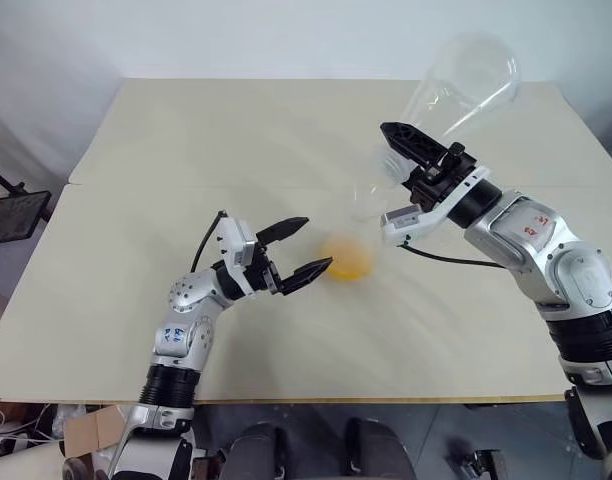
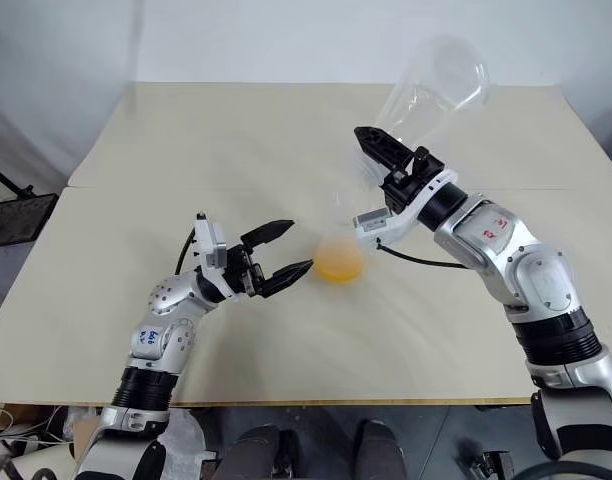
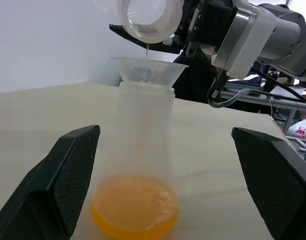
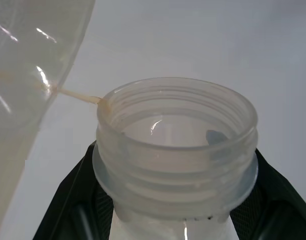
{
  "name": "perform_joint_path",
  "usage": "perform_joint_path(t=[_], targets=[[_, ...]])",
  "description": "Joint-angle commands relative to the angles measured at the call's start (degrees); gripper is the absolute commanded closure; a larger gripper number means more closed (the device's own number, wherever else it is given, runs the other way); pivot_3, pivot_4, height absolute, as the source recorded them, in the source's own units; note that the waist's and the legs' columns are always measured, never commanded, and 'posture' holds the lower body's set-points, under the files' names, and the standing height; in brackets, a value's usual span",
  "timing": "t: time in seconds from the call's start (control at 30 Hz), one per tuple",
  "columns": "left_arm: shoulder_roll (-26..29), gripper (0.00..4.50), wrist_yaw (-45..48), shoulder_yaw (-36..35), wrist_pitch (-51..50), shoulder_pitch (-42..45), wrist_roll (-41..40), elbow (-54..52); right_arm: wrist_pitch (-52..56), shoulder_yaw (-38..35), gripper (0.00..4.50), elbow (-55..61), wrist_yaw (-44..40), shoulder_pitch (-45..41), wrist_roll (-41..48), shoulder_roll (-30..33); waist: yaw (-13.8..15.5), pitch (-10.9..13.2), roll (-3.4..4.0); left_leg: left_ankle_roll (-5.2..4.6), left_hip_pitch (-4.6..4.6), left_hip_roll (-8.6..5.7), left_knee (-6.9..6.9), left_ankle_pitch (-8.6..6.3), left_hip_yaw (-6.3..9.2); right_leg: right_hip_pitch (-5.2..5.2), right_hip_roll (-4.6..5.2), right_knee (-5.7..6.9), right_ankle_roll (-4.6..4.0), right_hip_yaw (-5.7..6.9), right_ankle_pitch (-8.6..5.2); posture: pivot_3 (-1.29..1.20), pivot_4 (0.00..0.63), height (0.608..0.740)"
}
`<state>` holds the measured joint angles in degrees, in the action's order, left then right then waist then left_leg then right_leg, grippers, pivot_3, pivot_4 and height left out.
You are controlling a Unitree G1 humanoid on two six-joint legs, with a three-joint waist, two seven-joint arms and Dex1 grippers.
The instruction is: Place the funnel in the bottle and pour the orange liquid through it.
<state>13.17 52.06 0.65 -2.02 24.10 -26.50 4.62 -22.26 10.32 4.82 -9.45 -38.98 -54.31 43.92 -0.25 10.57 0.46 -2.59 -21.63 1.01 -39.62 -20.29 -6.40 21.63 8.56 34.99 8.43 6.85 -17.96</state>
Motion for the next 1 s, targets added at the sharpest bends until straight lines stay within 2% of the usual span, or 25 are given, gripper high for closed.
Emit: perform_joint_path(t=[0.03,0.27,0.37,0.5,0.6,0.73,0.83,1.0], targets=[[0.04,0.0,-0.19,-0.08,1.01,0.29,0.33,-1.41,3.15,-3.26,2.03,3.63,-1.66,1.08,5.28,-1.92,-0.01,0.0,0.0,0.0,0.0,0.0,0.0,0.0,0.0,0.0,0.0,0.0,0.0,0.0,0.0,0.0,0.15,0.74],[0.73,0.0,0.21,-0.08,0.63,0.48,0.18,-1.36,10.83,-7.93,2.03,6.77,-7.8,3.65,17.13,-5.95,0.07,0.0,0.0,-0.01,0.0,-0.01,-0.02,0.0,0.04,-0.03,0.0,0.02,0.0,0.02,0.0,0.0,0.15,0.74],[0.99,0.0,0.58,0.04,0.47,0.82,0.09,-1.16,17.14,-12.58,2.03,10.46,-11.11,5.24,25.19,-8.02,0.09,0.0,0.0,-0.01,0.0,0.0,-0.02,0.0,0.05,-0.03,0.0,0.02,0.0,0.04,0.0,0.0,0.15,0.74],[1.64,0.0,0.93,-0.34,0.34,1.77,0.15,-0.28,30.18,-21.89,2.03,15.32,-15.39,7.23,39.19,-11.68,0.25,0.0,0.0,-0.02,0.0,-0.02,-0.04,0.0,0.08,-0.05,0.0,0.04,0.0,0.06,0.0,0.0,0.15,0.74],[2.05,0.0,1.35,-0.37,0.4,2.13,0.11,0.25,38.11,-28.33,2.03,16.13,-17.17,8.88,46.44,-11.93,0.4,0.0,0.0,-0.02,0.0,-0.04,-0.05,0.0,0.14,-0.08,0.01,0.05,0.0,0.09,0.0,0.0,0.15,0.74],[2.14,0.0,1.86,-0.12,0.46,2.83,0.16,1.13,47.39,-41.39,2.03,11.06,-16.13,9.02,60.13,-14.01,0.38,0.0,0.0,-0.03,0.0,-0.07,-0.04,0.0,0.15,-0.11,0.02,0.05,0.0,0.11,0.0,0.0,0.15,0.74],[1.87,0.0,2.16,0.14,0.59,3.4,0.33,1.85,48.99,-48.63,2.03,6.67,-15.68,9.06,68.91,-15.14,0.24,0.0,0.0,-0.03,0.0,-0.07,-0.04,0.0,0.14,-0.11,0.01,0.05,0.0,0.11,0.0,0.0,0.15,0.74],[1.42,0.0,2.94,0.52,0.75,4.9,0.35,3.39,41.49,-52.77,2.03,-0.72,-17.74,15.51,72.08,-12.78,0.29,0.0,0.01,-0.03,0.01,-0.14,0.02,0.0,0.1,-0.07,0.0,0.04,0.0,0.1,0.0,0.0,0.15,0.74]])
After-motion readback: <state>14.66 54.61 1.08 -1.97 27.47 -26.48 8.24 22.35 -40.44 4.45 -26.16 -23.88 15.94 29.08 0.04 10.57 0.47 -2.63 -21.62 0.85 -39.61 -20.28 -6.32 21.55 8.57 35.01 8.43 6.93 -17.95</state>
